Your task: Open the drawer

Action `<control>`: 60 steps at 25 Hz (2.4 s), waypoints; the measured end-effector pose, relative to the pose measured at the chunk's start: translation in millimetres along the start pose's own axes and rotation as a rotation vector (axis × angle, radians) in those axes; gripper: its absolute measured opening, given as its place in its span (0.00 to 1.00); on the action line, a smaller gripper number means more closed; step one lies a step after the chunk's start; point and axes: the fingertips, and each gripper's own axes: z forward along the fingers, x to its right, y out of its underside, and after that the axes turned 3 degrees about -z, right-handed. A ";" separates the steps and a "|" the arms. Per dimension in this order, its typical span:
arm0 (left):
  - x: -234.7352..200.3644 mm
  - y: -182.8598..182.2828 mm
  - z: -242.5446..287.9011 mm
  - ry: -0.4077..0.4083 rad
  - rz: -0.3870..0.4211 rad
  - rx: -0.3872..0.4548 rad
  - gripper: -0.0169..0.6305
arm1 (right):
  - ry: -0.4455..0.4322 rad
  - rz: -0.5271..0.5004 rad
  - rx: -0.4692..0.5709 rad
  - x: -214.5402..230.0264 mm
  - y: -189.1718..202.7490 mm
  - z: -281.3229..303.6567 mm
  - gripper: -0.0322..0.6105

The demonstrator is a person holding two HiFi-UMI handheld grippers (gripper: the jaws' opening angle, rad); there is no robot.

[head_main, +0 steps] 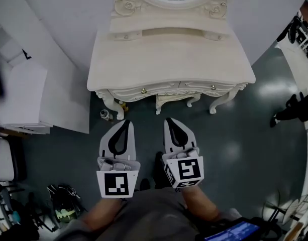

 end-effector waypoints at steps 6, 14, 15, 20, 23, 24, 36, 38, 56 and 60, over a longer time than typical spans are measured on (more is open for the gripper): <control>-8.9 -16.6 36.0 -0.058 0.013 0.012 0.05 | -0.052 -0.003 0.027 24.4 -17.7 38.4 0.07; -31.6 -35.9 55.9 -0.146 0.018 0.050 0.05 | -0.092 -0.038 0.083 40.9 -50.8 73.4 0.07; -34.2 -37.5 57.4 -0.152 0.024 0.053 0.05 | -0.095 -0.043 0.088 41.7 -53.9 77.1 0.07; -55.0 -43.7 66.9 -0.190 0.012 0.066 0.05 | -0.120 -0.073 0.108 37.7 -69.6 99.8 0.07; -67.6 -40.0 74.0 -0.199 -0.004 0.068 0.05 | -0.122 -0.084 0.104 34.7 -68.5 114.5 0.07; -71.1 -37.4 76.7 -0.198 -0.010 0.066 0.05 | -0.122 -0.086 0.098 33.7 -66.4 119.1 0.07; -108.0 40.0 106.7 -0.171 -0.113 -0.080 0.05 | -0.121 -0.054 -0.115 19.7 20.3 163.3 0.07; -110.6 61.0 108.0 -0.175 -0.141 -0.109 0.05 | -0.117 -0.040 -0.164 17.0 46.5 165.8 0.07; -119.2 177.6 107.7 -0.115 -0.235 -0.272 0.05 | -0.106 -0.032 -0.353 -6.4 170.7 189.9 0.07; -124.3 186.7 112.0 -0.108 -0.246 -0.278 0.05 | -0.112 0.002 -0.364 -8.9 182.9 197.8 0.25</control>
